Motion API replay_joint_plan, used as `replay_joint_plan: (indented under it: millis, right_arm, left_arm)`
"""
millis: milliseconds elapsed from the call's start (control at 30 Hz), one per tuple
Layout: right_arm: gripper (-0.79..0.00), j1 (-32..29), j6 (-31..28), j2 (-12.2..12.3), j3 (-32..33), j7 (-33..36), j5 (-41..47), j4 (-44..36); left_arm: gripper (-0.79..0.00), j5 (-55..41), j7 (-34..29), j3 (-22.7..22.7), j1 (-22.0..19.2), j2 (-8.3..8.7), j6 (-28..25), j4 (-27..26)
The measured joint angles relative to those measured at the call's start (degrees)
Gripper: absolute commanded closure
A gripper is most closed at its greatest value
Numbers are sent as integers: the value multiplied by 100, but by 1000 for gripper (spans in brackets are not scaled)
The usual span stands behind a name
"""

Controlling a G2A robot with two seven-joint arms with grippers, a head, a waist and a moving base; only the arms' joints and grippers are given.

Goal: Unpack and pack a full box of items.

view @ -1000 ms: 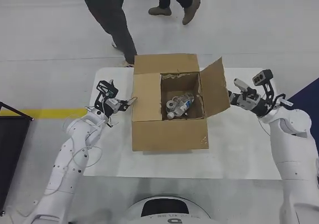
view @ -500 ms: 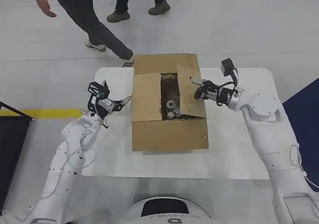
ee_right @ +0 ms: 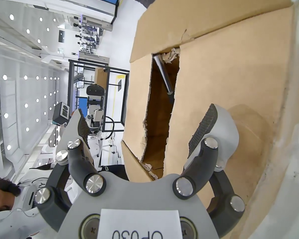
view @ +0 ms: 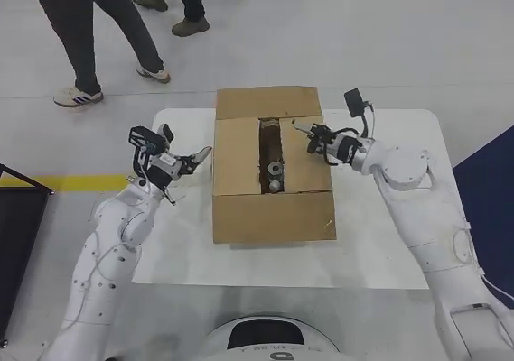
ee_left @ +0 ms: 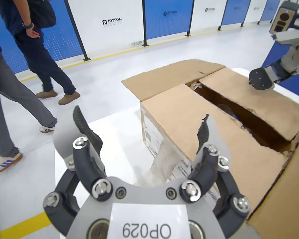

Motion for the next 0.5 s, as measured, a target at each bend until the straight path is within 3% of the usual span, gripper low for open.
replay_joint_plan:
  millis: [100, 367, 500]
  right_arm:
    - [-785, 7, 1, 0, -8, 3, 1, 4]
    - [-785, 31, 81, -26, 130, -142, 147, 150]
    - [-785, 529, 616, -159, 534, -1704, 1251, 1174]
  left_arm:
    - [-785, -36, -142, -73, 113, 20, -31, -286]
    - [-785, -30, -138, -71, 113, 20, -30, -275]
    - [-785, -30, -138, -71, 113, 20, -30, -275]
